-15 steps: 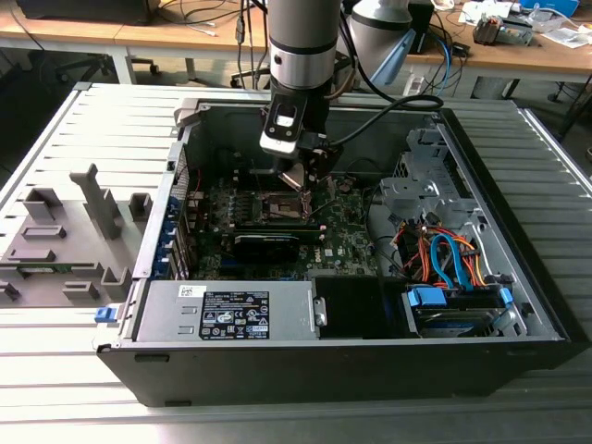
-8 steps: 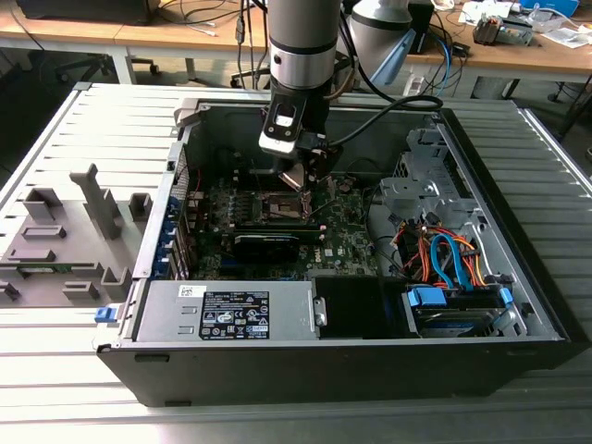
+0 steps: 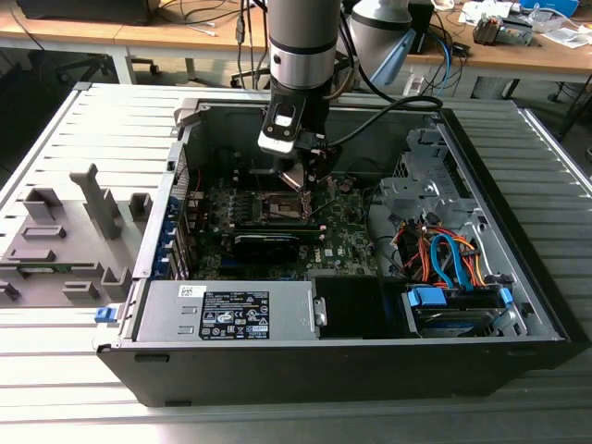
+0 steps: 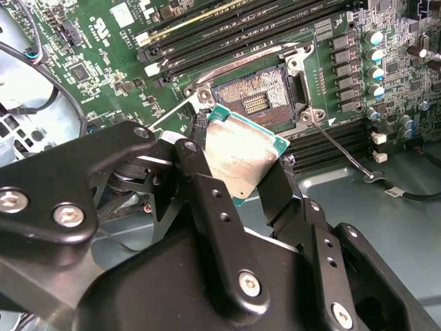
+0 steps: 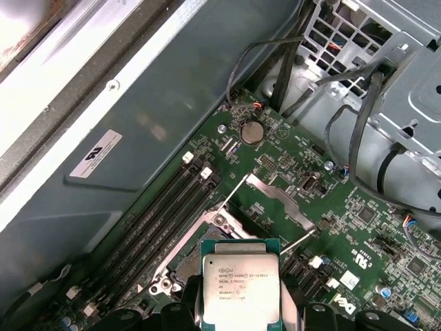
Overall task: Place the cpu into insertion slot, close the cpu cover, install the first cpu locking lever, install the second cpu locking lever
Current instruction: 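Place the cpu into insertion slot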
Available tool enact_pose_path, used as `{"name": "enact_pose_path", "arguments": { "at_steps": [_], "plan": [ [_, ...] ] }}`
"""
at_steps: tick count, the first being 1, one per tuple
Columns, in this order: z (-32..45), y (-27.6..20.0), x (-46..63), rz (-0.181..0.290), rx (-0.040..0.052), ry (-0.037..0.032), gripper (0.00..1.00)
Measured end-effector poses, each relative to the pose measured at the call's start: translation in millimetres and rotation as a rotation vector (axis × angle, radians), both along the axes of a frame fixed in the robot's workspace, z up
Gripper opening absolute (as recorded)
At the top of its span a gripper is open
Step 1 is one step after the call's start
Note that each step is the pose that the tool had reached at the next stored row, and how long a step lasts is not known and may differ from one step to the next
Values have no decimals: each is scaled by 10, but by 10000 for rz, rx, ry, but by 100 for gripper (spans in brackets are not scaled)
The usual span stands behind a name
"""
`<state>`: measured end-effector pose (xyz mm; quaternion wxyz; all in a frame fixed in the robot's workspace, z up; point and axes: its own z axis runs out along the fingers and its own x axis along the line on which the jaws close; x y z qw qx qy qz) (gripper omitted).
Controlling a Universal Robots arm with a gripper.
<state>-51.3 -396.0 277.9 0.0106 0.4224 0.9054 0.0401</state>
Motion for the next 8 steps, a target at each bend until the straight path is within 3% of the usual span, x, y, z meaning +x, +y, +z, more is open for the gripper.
{"name": "enact_pose_path", "arguments": {
  "at_steps": [8],
  "plan": [
    [0,0,0,-140,-1,0,54]
  ]
}}
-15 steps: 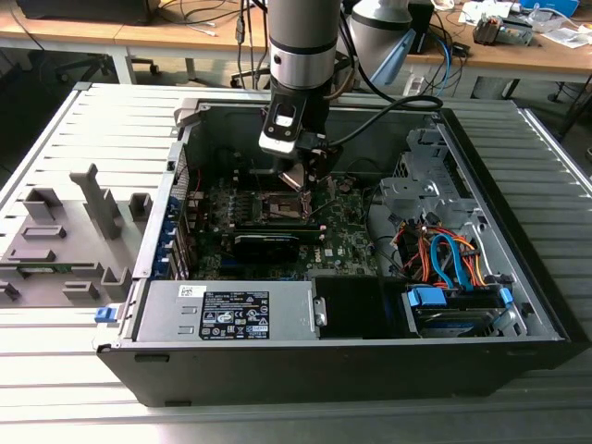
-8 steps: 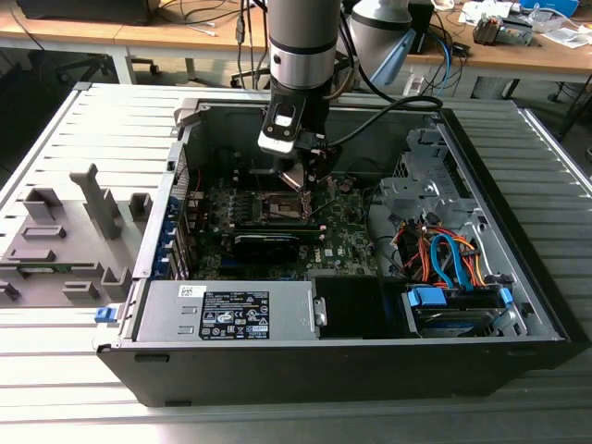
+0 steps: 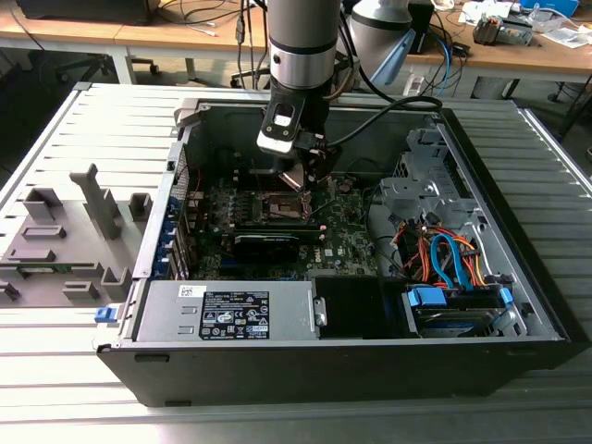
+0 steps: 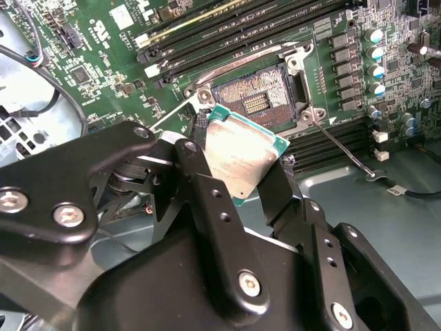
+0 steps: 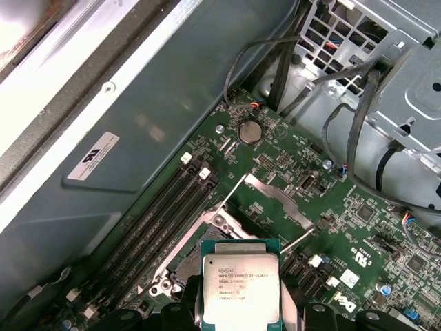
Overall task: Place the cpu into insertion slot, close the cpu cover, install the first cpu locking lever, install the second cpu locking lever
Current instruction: 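Place the cpu into insertion slot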
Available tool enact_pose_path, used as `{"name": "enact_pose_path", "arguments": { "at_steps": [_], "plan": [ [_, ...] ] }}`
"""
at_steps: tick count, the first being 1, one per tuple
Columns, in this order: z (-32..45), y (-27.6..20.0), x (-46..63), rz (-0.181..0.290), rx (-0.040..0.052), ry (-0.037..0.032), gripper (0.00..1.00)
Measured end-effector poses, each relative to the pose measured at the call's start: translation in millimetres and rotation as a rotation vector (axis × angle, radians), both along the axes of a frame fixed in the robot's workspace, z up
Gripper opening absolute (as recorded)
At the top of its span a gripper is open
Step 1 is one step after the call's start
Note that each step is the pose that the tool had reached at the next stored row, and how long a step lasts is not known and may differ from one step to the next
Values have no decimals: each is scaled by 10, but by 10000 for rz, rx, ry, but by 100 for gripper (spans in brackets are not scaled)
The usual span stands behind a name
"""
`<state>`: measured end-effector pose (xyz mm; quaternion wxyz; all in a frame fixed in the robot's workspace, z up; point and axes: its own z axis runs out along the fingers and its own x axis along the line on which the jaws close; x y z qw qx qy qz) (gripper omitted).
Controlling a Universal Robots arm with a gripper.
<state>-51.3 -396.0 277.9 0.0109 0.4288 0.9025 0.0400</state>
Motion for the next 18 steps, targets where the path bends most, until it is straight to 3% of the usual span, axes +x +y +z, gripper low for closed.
{"name": "enact_pose_path", "arguments": {
  "at_steps": [18],
  "plan": [
    [0,0,0,-285,-2,0,54]
  ]
}}
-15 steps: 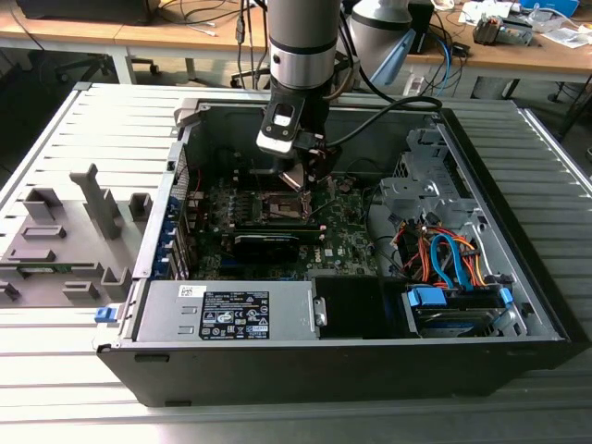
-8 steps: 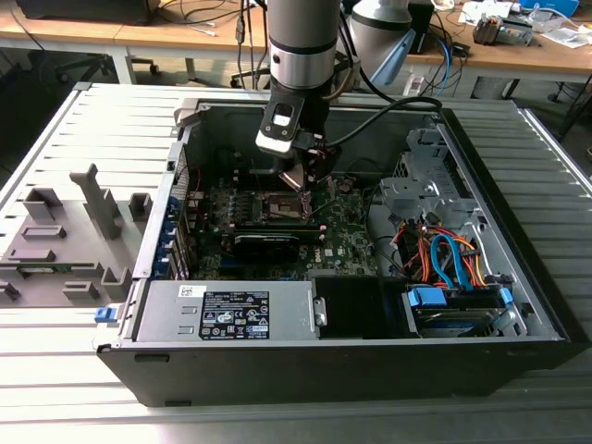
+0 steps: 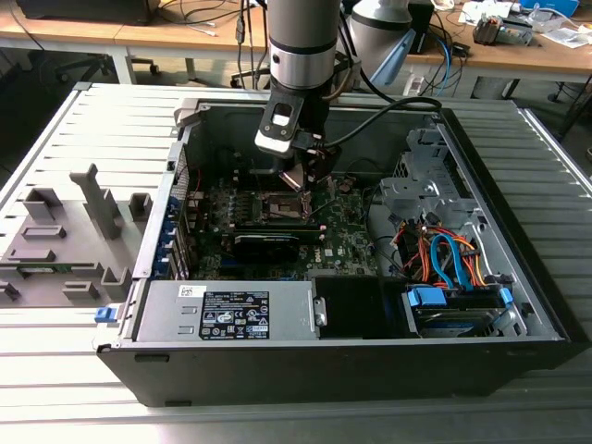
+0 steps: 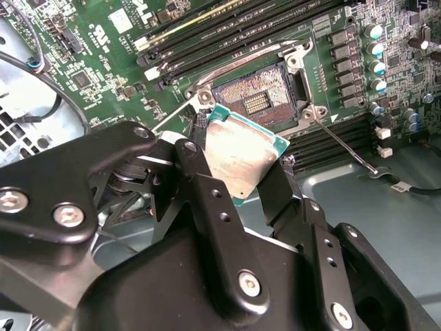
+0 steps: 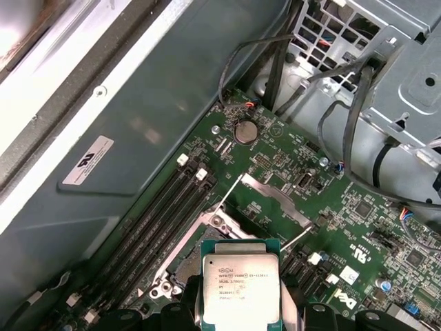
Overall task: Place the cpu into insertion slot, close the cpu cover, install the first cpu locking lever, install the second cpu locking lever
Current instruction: 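Place the cpu into insertion slot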
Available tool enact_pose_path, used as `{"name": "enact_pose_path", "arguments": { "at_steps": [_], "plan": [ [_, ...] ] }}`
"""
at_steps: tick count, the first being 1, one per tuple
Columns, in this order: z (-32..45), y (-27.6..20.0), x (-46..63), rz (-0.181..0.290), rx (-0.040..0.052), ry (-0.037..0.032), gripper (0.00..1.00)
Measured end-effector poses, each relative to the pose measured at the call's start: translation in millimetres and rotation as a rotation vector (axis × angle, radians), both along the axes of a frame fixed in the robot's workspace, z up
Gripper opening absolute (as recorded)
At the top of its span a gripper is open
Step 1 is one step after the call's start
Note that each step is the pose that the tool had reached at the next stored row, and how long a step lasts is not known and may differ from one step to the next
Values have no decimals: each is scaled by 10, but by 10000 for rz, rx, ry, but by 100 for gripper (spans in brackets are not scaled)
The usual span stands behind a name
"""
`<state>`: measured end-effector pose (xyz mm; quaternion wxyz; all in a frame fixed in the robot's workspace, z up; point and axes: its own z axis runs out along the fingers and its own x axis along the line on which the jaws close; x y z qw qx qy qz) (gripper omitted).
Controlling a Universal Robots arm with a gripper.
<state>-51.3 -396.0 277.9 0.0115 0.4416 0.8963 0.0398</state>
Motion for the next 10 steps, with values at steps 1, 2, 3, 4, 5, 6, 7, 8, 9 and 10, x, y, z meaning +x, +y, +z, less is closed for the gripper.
{"name": "enact_pose_path", "arguments": {
  "at_steps": [1,2,3,4,5,6,7,8,9,10],
  "plan": [
    [0,0,0,-24,0,-1,54],
    [0,0,0,-42,0,0,54],
    [0,0,0,-53,0,0,54],
    [0,0,0,-71,0,0,54],
    [0,0,0,-82,-1,0,54],
    [0,0,0,-106,-1,0,54],
    [0,0,0,-122,-1,0,54],
    [0,0,0,-135,-1,0,54],
    [0,0,0,-161,-1,0,54],
    [0,0,0,-177,-1,0,54]
  ]
}}
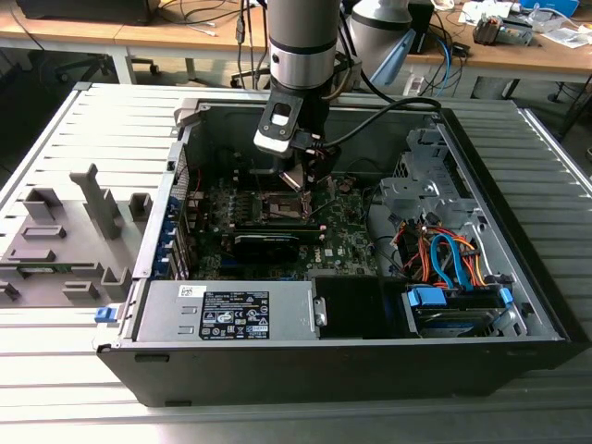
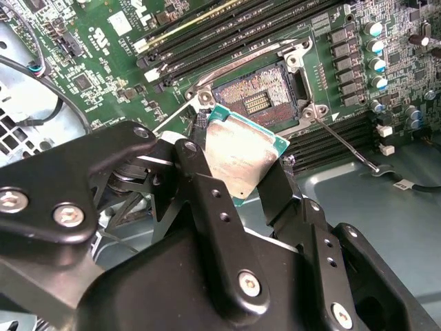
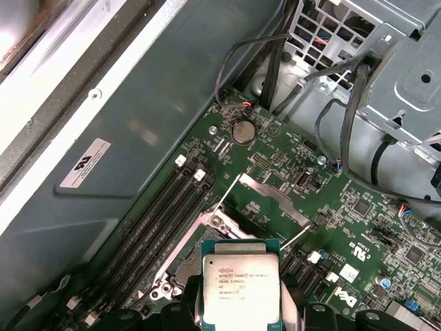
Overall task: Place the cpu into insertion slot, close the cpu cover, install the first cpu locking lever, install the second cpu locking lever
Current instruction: 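Place the cpu into insertion slot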
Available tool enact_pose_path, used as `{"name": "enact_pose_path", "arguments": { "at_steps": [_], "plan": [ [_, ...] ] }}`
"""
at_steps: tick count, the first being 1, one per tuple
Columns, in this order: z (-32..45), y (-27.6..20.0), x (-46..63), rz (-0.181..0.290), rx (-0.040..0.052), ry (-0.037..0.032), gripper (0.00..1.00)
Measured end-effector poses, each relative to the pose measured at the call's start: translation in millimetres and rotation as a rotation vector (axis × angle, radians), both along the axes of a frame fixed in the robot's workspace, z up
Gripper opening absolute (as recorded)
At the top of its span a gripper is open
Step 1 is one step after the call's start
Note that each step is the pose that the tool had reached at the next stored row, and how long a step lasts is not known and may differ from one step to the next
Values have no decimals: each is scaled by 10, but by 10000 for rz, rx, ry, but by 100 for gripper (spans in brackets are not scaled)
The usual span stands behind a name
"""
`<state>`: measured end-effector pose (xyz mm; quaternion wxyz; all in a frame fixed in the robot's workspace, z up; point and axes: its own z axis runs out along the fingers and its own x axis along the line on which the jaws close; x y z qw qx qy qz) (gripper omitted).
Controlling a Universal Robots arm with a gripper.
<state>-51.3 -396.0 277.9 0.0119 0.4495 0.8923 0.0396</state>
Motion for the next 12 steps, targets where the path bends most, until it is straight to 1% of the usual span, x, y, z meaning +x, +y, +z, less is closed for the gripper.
{"name": "enact_pose_path", "arguments": {
  "at_steps": [12],
  "plan": [
    [0,0,0,-219,-8,0,54]
  ]
}}
